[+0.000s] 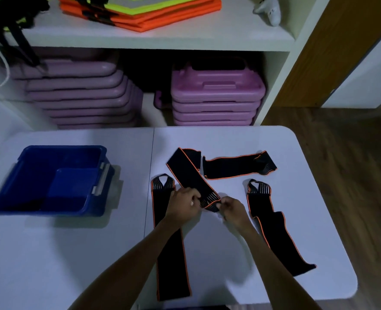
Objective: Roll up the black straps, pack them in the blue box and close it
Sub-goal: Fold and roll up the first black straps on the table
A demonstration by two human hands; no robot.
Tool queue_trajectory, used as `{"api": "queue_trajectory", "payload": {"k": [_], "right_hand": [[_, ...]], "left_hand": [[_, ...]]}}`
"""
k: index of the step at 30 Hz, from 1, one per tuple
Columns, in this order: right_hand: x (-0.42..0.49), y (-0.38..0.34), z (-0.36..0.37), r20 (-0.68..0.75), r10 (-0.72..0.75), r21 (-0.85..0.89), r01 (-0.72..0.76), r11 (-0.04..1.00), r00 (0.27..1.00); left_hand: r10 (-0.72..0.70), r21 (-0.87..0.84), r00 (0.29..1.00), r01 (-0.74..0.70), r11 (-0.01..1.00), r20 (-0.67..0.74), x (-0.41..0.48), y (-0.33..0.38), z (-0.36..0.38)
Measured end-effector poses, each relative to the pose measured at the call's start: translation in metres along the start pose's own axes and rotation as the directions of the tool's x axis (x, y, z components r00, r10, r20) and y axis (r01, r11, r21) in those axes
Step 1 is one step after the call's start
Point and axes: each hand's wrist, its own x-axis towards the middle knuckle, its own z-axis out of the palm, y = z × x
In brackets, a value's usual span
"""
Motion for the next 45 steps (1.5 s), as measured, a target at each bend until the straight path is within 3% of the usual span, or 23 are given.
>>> {"api": "queue_trajectory", "payload": {"k": [3, 6, 9, 12, 17, 21, 24, 28, 32, 36, 38, 40, 43, 45], "right_hand": [[-0.022, 0.016, -0.022, 0.039, 0.002, -0.105, 0.002, 0.994, 0.999], [-0.038, 0.024, -0.042, 0.098, 0.000, -0.199, 0.019, 0.980, 0.995], [-0.048, 0.018, -0.059, 0.081, -0.067, -0.310, 0.089, 0.947, 0.994], [-0.048, 0.002, -0.070, 0.066, -0.184, -0.343, 0.195, 0.919, 0.981], [-0.047, -0.034, -0.090, -0.012, -0.254, -0.254, 0.242, 0.936, 0.967], [-0.041, -0.053, -0.105, 0.007, -0.287, -0.151, 0.284, 0.947, 0.958], [-0.033, -0.070, -0.117, -0.050, -0.299, -0.055, 0.297, 0.953, 0.953], [-0.017, -0.110, -0.134, -0.036, -0.287, 0.002, 0.288, 0.958, 0.957], [-0.004, -0.143, -0.141, -0.023, -0.277, 0.136, 0.277, 0.951, 0.961], [0.006, -0.130, -0.121, 0.033, -0.071, 0.398, 0.052, 0.916, 0.997], [0.005, -0.102, -0.095, 0.063, 0.103, 0.420, -0.120, 0.900, 0.993], [-0.003, -0.070, -0.064, 0.181, 0.216, 0.376, -0.271, 0.886, 0.959], [-0.015, -0.043, -0.023, 0.379, 0.251, 0.291, -0.372, 0.882, 0.891], [-0.016, -0.037, -0.008, 0.363, 0.209, 0.335, -0.336, 0.880, 0.908]], "left_hand": [[0.096, 0.174, 0.994, -0.103, 0.979, 0.049, 0.013, -0.001, -0.004], [0.178, 0.346, 0.933, -0.286, 0.894, 0.314, 0.031, 0.001, -0.012], [0.189, 0.347, 0.842, -0.399, 0.849, 0.504, 0.039, 0.010, -0.009], [0.201, 0.313, 0.831, -0.404, 0.860, 0.519, 0.039, 0.014, -0.002], [0.193, 0.306, 0.829, -0.396, 0.866, 0.525, 0.037, 0.013, -0.004], [0.145, 0.143, 0.886, -0.228, 0.963, 0.440, 0.031, 0.011, -0.006], [0.120, -0.102, 0.899, -0.084, 0.991, 0.422, 0.030, 0.021, -0.018], [0.150, -0.514, 0.849, 0.158, 0.843, 0.507, 0.019, 0.041, -0.041], [0.138, -0.695, 0.908, 0.198, 0.691, 0.396, 0.004, 0.050, -0.053], [0.050, -0.800, 0.964, 0.188, 0.569, 0.261, -0.006, 0.048, -0.060], [-0.010, -0.827, 0.974, 0.199, 0.526, 0.228, -0.010, 0.044, -0.062], [-0.063, -0.843, 0.977, 0.208, 0.496, 0.203, -0.013, 0.040, -0.063], [-0.074, -0.836, 0.979, 0.201, 0.510, 0.190, -0.022, 0.034, -0.064], [-0.071, -0.825, 0.980, 0.197, 0.530, 0.188, -0.027, 0.033, -0.063]]}}
